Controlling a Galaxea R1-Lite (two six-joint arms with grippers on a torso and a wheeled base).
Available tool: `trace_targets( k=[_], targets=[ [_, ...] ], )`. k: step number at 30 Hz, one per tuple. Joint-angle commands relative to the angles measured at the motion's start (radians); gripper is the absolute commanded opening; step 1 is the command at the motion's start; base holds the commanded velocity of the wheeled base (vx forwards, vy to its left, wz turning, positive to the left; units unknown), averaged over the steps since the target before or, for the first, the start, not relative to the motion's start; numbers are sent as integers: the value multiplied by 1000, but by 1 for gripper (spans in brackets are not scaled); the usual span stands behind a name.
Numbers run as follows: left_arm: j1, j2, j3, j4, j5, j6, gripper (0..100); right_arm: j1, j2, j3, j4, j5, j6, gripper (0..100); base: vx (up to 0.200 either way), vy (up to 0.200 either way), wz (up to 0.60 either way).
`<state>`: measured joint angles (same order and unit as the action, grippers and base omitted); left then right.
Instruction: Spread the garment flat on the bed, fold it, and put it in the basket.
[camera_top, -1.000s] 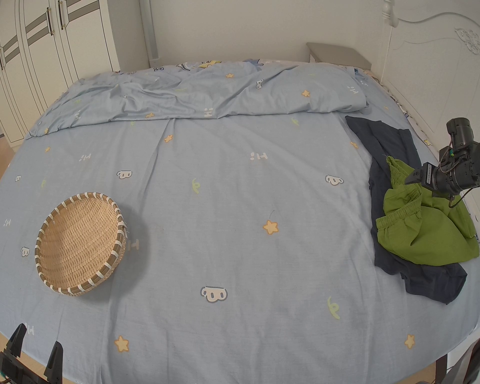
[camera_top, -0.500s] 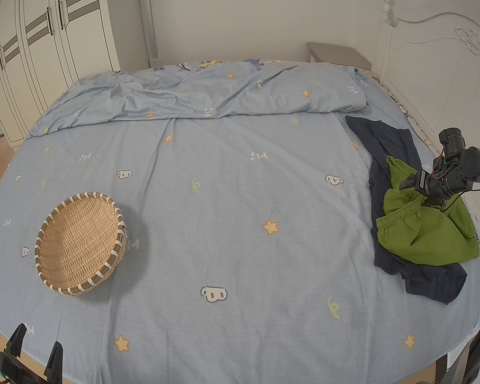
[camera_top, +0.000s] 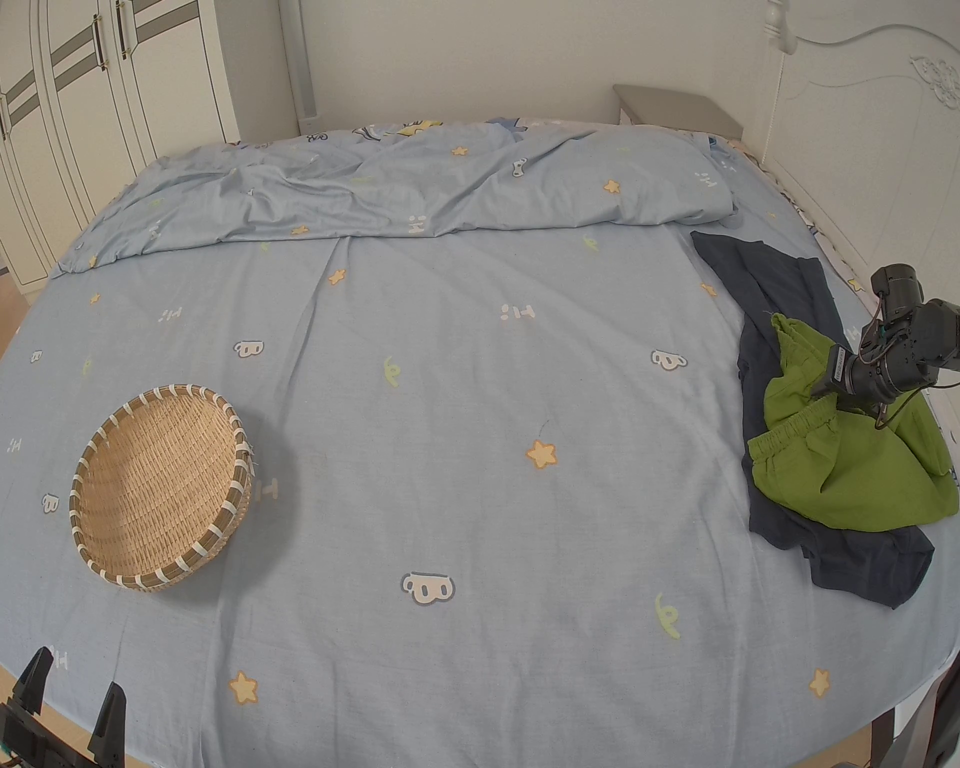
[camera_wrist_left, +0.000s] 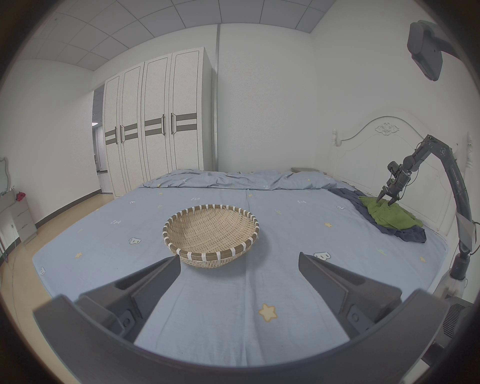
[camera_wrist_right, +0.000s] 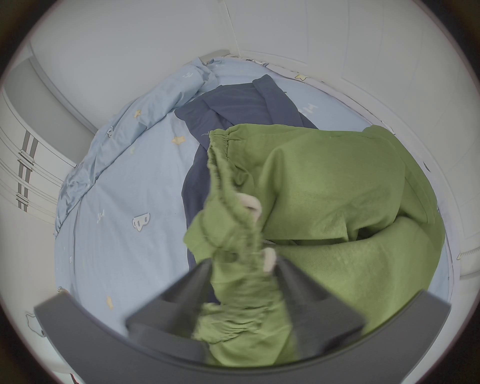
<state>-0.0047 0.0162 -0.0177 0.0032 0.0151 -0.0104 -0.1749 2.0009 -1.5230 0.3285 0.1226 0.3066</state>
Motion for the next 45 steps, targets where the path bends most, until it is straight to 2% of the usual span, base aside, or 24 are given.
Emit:
trace_targets(
  k=[1, 7, 11, 17, 19, 29, 30, 31, 33, 34, 36, 37, 39, 41, 42, 44, 45],
  targets=[
    [0, -16, 16, 0, 0, 0, 100, 2, -1, 0, -2, 2, 8, 0, 0, 0, 0],
    [-1, -16, 16, 0, 0, 0, 100, 0, -14, -11, 10, 58, 9, 0, 0, 0, 0],
    [0, -16, 16, 0, 0, 0, 100, 14, -51, -3, 29, 65, 9, 0, 0, 0, 0],
    [-1, -16, 16, 0, 0, 0, 100, 104, -129, -14, 103, 65, 8, 0, 0, 0, 0],
    [0, -16, 16, 0, 0, 0, 100, 167, -175, -14, 107, 63, 8, 0, 0, 0, 0],
    [0, -16, 16, 0, 0, 0, 100, 359, -272, -49, 175, 54, 8, 0, 0, 0, 0],
    [0, -16, 16, 0, 0, 0, 100, 405, -289, -51, 178, 52, 9, 0, 0, 0, 0],
    [0, -16, 16, 0, 0, 0, 100, 405, -289, -51, 178, 52, 9, 0, 0, 0, 0],
    [-1, -16, 16, 0, 0, 0, 100, 482, -309, -51, 181, 48, 9, 0, 0, 0, 0],
    [-1, -16, 16, 0, 0, 0, 100, 482, -309, -51, 181, 48, 9, 0, 0, 0, 0],
    [0, -16, 16, 0, 0, 0, 100, 578, -321, -54, 181, 31, 9, 0, 0, 0, 0],
    [0, -16, 16, 0, 0, 0, 100, 578, -321, -54, 181, 31, 9, 0, 0, 0, 0],
    [0, -16, 16, 0, 0, 0, 100, 678, -320, -59, 182, -27, 9, 0, 0, 0, 0],
    [-1, -16, 16, 0, 0, 0, 100, 742, -315, -62, 181, -55, 9, 0, 0, 0, 0],
    [0, -16, 16, 0, 0, 0, 100, 747, -315, -62, 181, -57, 9, 0, 0, 0, 0],
    [0, -16, 16, -2, 0, 0, 100, 845, -307, -72, 178, -70, 9, 0, 0, 0, 0],
    [-1, -16, 16, -2, 0, 0, 100, 850, -307, -74, 178, -70, 9, 0, 0, 0, 0]
  ],
)
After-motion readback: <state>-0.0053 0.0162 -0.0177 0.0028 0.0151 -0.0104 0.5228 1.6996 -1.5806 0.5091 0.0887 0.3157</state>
